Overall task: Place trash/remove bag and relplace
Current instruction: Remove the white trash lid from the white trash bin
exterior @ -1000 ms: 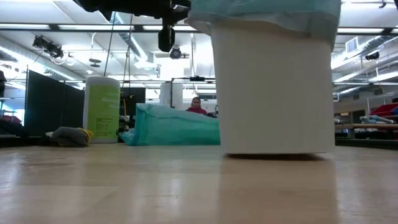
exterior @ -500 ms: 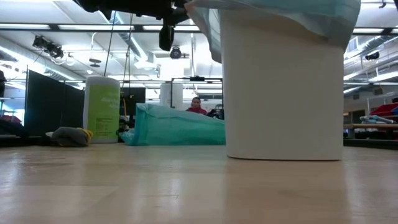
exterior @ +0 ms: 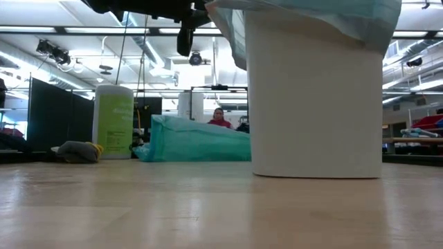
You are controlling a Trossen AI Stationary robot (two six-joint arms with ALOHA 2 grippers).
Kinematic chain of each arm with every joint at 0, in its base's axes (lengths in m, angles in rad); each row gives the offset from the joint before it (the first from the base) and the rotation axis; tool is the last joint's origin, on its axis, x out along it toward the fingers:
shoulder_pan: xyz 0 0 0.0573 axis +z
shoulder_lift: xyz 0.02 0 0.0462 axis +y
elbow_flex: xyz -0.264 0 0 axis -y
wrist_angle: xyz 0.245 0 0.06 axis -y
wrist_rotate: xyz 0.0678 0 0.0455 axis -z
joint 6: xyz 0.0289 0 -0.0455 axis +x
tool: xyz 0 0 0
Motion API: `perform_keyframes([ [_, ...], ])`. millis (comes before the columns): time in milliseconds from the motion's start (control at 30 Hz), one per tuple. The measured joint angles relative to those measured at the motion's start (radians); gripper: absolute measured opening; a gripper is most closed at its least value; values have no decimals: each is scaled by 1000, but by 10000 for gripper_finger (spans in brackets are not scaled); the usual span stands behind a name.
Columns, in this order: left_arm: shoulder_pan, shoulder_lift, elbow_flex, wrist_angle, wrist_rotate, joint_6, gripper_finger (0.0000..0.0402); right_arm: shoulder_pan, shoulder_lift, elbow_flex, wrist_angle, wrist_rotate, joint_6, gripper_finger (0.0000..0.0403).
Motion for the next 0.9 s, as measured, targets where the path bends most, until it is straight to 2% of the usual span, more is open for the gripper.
perform_keyframes([
  [167,1,0,0,0,-2,23,23,-16,0,-10,36,32,25,185],
  [300,1,0,0,-1,-2,23,23,-11,2,-30,43,2,71,217],
  [733,6,0,0,-1,-19,22,23,-4,-6,-173,59,19,62,206],
  [900,6,0,0,-2,-20,22,23,-17,-7,-238,75,-33,66,205],
])
